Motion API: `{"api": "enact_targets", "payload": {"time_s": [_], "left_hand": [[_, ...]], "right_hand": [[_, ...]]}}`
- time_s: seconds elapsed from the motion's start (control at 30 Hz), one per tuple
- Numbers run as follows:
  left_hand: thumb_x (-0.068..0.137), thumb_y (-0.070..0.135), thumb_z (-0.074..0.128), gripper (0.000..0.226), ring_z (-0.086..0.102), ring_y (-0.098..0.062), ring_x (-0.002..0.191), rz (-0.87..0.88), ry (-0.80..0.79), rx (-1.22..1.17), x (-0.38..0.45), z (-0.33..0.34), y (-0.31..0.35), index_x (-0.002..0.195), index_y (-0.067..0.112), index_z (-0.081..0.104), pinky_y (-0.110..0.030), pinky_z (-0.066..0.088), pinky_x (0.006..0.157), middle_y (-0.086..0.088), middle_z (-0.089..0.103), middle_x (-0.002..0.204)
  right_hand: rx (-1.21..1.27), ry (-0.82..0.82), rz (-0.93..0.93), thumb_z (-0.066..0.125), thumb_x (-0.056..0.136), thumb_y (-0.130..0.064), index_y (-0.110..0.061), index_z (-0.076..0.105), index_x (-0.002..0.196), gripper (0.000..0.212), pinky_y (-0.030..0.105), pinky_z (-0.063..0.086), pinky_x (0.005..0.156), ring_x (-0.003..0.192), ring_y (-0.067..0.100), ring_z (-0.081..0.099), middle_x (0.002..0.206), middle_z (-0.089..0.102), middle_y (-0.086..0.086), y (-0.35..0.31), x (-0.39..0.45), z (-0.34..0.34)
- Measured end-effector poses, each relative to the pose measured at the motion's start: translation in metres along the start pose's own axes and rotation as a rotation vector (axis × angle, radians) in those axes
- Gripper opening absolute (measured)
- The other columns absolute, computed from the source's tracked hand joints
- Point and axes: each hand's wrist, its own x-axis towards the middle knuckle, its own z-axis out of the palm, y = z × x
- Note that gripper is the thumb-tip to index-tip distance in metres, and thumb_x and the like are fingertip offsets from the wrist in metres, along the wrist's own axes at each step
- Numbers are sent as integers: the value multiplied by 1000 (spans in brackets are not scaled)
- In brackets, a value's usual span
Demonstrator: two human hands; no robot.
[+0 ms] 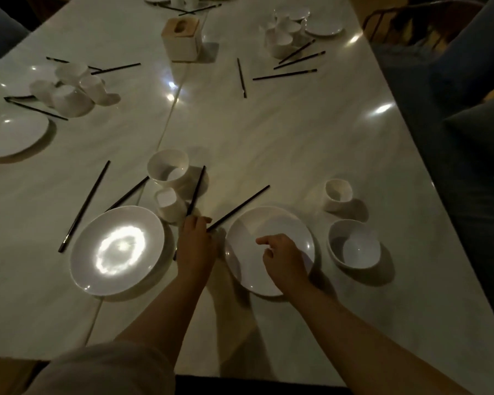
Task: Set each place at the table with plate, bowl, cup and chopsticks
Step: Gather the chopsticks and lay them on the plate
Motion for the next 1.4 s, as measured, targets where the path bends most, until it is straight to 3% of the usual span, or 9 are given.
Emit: {"api": "enact_targets", "payload": {"time_s": [0.3, 0.43, 0.53, 0.67, 0.83, 0.93, 1.03, 1.27, 1.4], "left_hand": [[92, 10, 54, 20, 53, -19, 106, 5, -191, -33, 25, -3, -21, 112, 9, 59, -33, 47, 94, -11, 55, 124], [91, 15, 58, 18, 58, -12, 96, -121, -210, -236, 10, -7, -11, 109, 13, 62, -25, 43, 81, -4, 65, 109], [92, 15, 58, 20, 62, -15, 101, -126, -264, -291, -10, -7, -1, 111, 13, 65, -23, 42, 81, -2, 67, 109], [91, 18, 61, 18, 62, -13, 96, -125, -349, -368, -35, -4, 6, 108, 18, 65, -26, 50, 85, -1, 68, 107], [90, 28, 61, 28, 55, -13, 108, -27, -286, -313, -30, -3, 11, 117, 23, 60, -26, 47, 91, -1, 54, 123], [92, 28, 59, 38, 48, -17, 122, -56, -277, -286, -26, 0, 11, 129, 19, 54, -28, 40, 100, -4, 43, 137], [92, 23, 59, 40, 51, -18, 121, -92, -288, -328, -27, 5, 13, 132, 18, 51, -26, 42, 96, -6, 43, 138], [93, 19, 56, 36, 53, -19, 119, -93, -253, -283, -25, 0, 12, 129, 16, 55, -31, 45, 98, -6, 50, 134], [94, 13, 52, 32, 51, -25, 121, 41, -89, 4, -7, -18, -10, 125, 15, 59, -36, 44, 99, -10, 51, 134]], "right_hand": [[204, -26, 134, 50, 94, -8, -18, 69, 104, 25, 7, 39, 78, 97, 7, 55, 108, 63, -6, -11, 3, 14], [449, 18, 243, 54, 92, -10, -16, 71, 105, 22, 26, 54, 78, 90, 18, 63, 103, 70, 3, -25, 12, 17], [637, 20, 382, 57, 93, -15, -14, 66, 110, 20, 17, 45, 58, 74, 13, 60, 91, 67, 4, -38, 20, 19], [770, 55, 424, 59, 92, -16, -13, 67, 92, 8, 28, 51, 69, 78, 22, 61, 86, 68, 7, -39, 20, 24], [516, 156, 444, 60, 92, -19, -11, 67, 103, 16, 28, 53, 70, 80, 17, 63, 89, 69, 4, -23, 9, 9], [239, 156, 432, 62, 90, -21, -11, 67, 109, 22, 36, 55, 88, 94, 20, 65, 103, 70, 6, -15, 3, 1], [66, 132, 428, 61, 91, -21, -9, 66, 109, 23, 27, 48, 86, 100, 21, 63, 105, 68, 7, -14, 0, -2], [-40, 134, 382, 68, 86, -21, -8, 66, 108, 26, 26, 46, 83, 101, 22, 64, 107, 69, 9, -7, 5, -3], [-55, 168, 339, 70, 84, -26, -11, 61, 112, 33, 34, 51, 90, 103, 22, 62, 111, 66, 8, -6, 6, 0]]}}
